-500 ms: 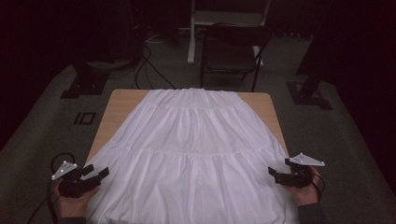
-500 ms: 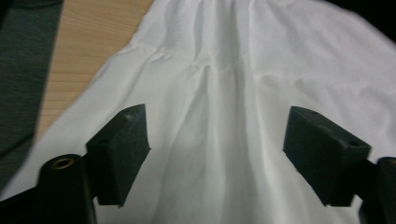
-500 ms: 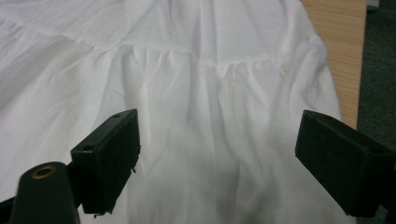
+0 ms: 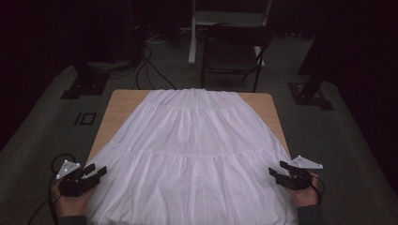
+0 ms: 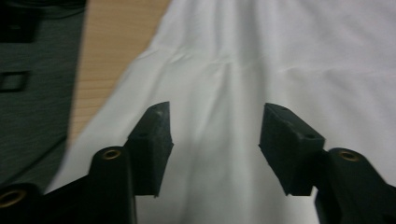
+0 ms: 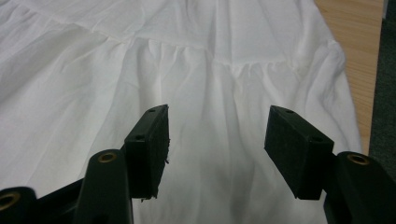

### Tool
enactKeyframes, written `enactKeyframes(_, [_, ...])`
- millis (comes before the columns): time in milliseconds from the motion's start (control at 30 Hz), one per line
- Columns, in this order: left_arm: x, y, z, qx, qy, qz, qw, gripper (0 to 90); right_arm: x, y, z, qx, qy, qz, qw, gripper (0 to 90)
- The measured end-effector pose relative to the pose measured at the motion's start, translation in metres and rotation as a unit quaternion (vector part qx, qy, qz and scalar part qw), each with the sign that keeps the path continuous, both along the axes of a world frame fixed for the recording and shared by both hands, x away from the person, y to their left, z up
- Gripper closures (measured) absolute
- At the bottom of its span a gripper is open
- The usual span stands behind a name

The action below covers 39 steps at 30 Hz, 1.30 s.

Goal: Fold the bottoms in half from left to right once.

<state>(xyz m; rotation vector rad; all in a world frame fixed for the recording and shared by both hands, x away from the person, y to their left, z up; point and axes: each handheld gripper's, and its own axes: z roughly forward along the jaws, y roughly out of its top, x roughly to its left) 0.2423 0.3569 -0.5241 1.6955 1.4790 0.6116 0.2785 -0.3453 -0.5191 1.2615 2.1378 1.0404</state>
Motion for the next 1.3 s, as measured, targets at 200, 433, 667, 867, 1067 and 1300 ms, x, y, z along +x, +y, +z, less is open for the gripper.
enactKeyframes(200, [0.011, 0.000, -0.007, 0.045, 0.023, 0.030, 0.9983, 38.3, -0.002, -0.001, -0.007, -0.003, 0.004, -0.003, 1.0000, 39.5])
enactKeyframes(433, [0.021, 0.002, -0.019, 0.043, 0.053, 0.038, 0.9969, 32.8, -0.003, 0.000, -0.011, -0.010, 0.011, -0.004, 0.9999, 39.5])
enactKeyframes(667, [0.026, 0.002, -0.030, 0.068, 0.077, 0.052, 0.9934, 29.1, -0.003, 0.001, -0.015, -0.012, 0.018, 0.002, 0.9998, 39.6])
enactKeyframes(867, [0.025, 0.005, -0.033, 0.081, 0.072, 0.063, 0.9922, 26.9, -0.004, 0.003, -0.018, -0.013, 0.025, 0.003, 0.9996, 39.6])
enactKeyframes(1067, [0.025, 0.004, -0.033, 0.109, 0.064, 0.082, 0.9886, 20.9, -0.005, 0.008, -0.026, -0.018, 0.040, 0.010, 0.9990, 39.6])
enactKeyframes(1300, [0.029, 0.013, -0.035, 0.086, 0.068, 0.085, 0.9903, 19.6, -0.003, 0.014, -0.032, -0.036, 0.053, 0.020, 0.9977, 39.3])
